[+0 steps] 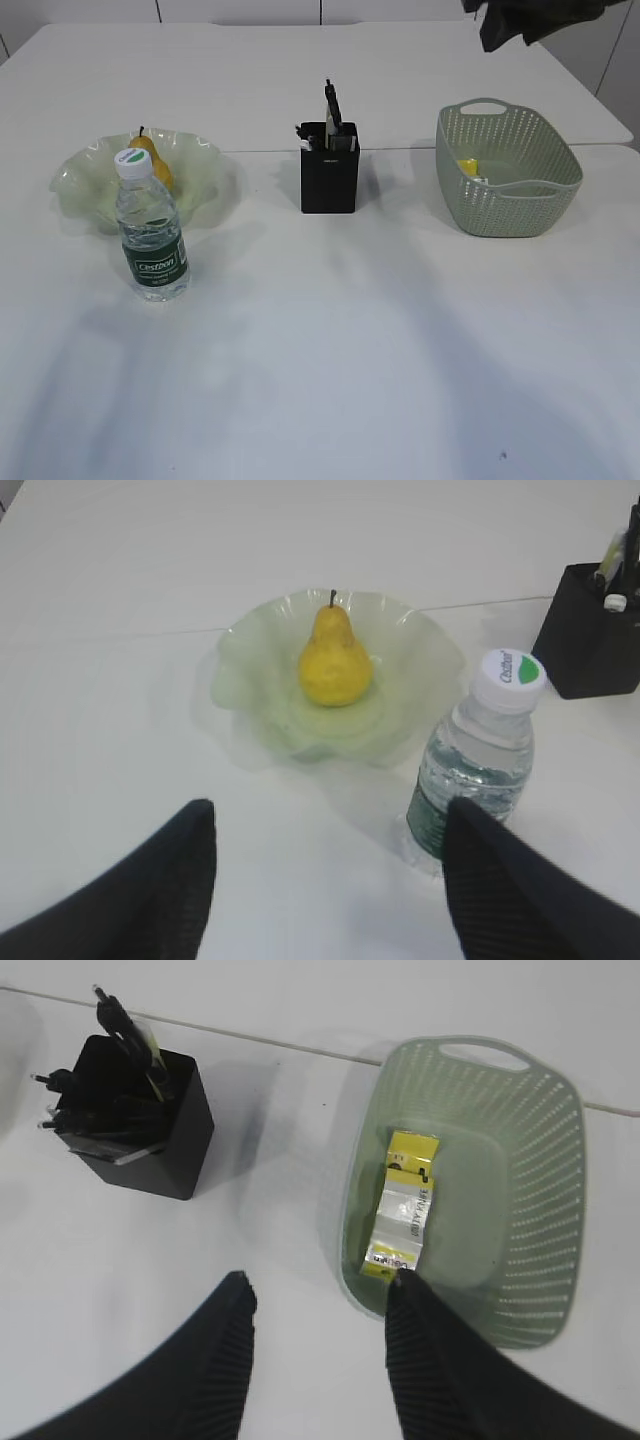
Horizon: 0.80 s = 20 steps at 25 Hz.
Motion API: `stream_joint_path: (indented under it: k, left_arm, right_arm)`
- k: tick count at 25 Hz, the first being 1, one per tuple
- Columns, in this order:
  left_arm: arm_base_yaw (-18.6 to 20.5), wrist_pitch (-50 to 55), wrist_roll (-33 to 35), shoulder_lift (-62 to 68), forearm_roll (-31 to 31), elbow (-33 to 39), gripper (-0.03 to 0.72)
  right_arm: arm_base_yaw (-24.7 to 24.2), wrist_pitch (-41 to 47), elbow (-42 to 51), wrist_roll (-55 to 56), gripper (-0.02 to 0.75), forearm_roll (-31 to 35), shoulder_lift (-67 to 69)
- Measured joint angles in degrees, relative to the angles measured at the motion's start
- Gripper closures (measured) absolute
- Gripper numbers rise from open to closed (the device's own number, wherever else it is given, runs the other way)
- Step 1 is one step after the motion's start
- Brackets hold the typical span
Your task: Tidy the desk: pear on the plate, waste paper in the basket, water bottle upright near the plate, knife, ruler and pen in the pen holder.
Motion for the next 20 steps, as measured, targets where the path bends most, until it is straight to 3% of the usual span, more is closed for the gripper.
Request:
stream_joint_path:
  k: [6,10,20]
  left_arm:
    - [0.0,21.0,0.0,-0.9,-2.3,-7.0,0.191]
    - [0.0,29.7,0.0,-0.9,-5.2,-8.5,0.193]
    - [0.0,36.0,-2.9,-4.3,-5.8,-8.7,0.193]
  right_arm:
    - [0.0,2.4,7.3,0.0,0.411,-0.4,-8.2]
    - [0.0,3.7,13.7,0.0,0.411,-1.5,-12.6]
    - [-2.0,0.7,30.5,1.2,0.411,-1.9,-22.3]
